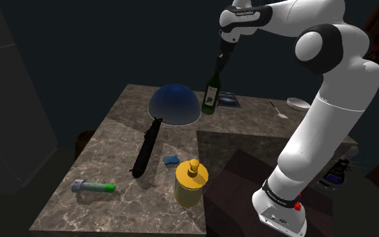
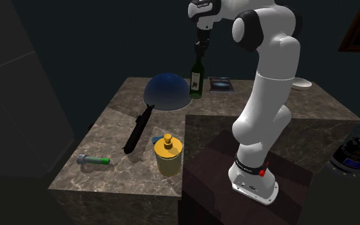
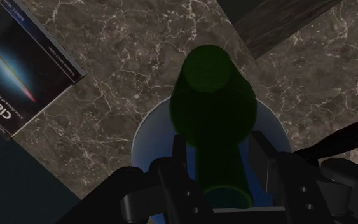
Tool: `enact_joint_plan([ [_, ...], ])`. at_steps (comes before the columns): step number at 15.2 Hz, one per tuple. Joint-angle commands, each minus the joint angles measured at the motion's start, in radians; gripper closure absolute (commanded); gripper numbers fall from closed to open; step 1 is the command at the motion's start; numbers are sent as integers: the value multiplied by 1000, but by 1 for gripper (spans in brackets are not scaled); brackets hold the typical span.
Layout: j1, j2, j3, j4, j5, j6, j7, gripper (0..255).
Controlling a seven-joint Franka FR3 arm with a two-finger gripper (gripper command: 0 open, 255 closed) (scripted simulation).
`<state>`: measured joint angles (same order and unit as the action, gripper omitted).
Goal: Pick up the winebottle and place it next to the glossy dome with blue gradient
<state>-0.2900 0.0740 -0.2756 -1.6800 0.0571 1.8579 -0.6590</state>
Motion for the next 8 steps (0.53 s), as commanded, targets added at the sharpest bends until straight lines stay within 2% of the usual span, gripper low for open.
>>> enact_joint_plan([
  [1, 1, -1, 1, -27, 0, 27, 0, 255],
  [8, 2, 5, 2, -115, 3, 120, -4, 255],
])
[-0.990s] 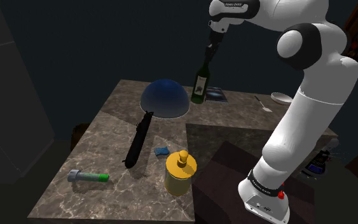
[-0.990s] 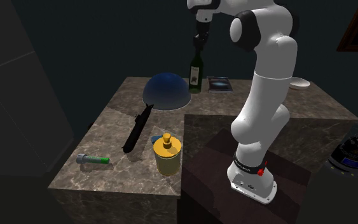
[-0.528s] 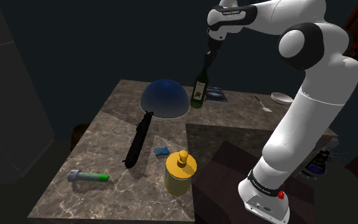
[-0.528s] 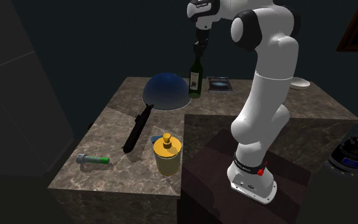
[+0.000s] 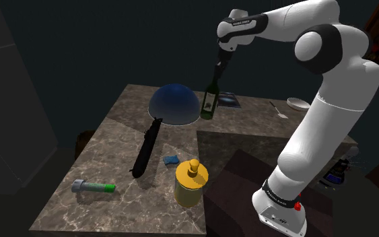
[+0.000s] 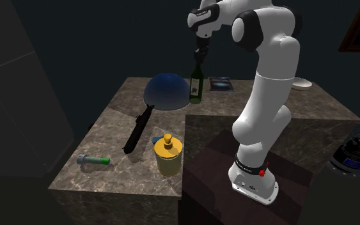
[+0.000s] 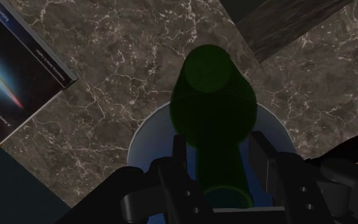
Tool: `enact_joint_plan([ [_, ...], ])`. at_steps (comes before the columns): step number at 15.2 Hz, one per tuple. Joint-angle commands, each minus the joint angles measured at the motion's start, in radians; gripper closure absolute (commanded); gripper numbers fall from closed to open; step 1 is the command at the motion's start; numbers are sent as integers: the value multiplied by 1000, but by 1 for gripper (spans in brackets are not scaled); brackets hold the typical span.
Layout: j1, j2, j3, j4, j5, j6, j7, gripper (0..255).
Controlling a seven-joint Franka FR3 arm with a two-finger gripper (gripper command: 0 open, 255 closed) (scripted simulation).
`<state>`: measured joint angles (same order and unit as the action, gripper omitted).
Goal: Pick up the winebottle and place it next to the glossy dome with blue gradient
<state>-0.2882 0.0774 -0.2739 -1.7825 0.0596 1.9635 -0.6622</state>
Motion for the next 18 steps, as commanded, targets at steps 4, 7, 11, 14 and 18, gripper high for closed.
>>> enact_joint_plan([
  [4, 0, 9, 0, -57, 5, 66, -5, 255],
  [7, -1, 20, 1, -95, 9, 115, -9, 255],
  [11, -1, 20, 1, -95, 9, 115, -9, 255],
  [14, -1, 20, 1, -95, 9, 115, -9, 255],
  [18, 0, 19, 1, -95, 9, 115, -9, 0],
])
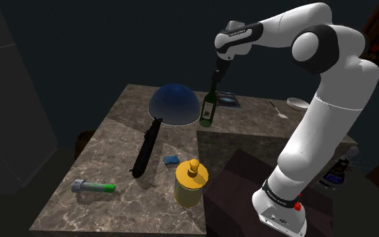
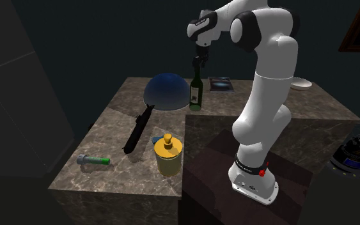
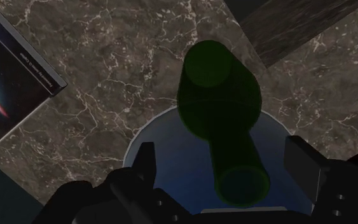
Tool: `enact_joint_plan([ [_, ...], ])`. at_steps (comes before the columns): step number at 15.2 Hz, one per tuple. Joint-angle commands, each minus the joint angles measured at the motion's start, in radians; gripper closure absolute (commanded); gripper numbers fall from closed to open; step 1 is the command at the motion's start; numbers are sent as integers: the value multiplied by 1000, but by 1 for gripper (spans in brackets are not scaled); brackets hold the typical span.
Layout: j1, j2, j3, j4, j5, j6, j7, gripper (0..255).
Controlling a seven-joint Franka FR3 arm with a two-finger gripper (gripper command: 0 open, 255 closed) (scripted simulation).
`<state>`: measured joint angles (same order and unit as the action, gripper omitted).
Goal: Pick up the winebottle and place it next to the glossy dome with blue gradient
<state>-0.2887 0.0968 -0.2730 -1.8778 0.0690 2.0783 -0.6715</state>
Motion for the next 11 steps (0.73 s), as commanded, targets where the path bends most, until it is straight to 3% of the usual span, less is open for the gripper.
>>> enact_joint_plan([
  [1, 0, 0, 0, 0, 0, 0, 0, 0],
  [3, 0, 0, 0, 0, 0, 0, 0, 0],
  [7, 1, -38, -2, 81, -14, -117, 10, 0],
  [11, 0, -38, -2, 81, -14, -117, 10, 0],
])
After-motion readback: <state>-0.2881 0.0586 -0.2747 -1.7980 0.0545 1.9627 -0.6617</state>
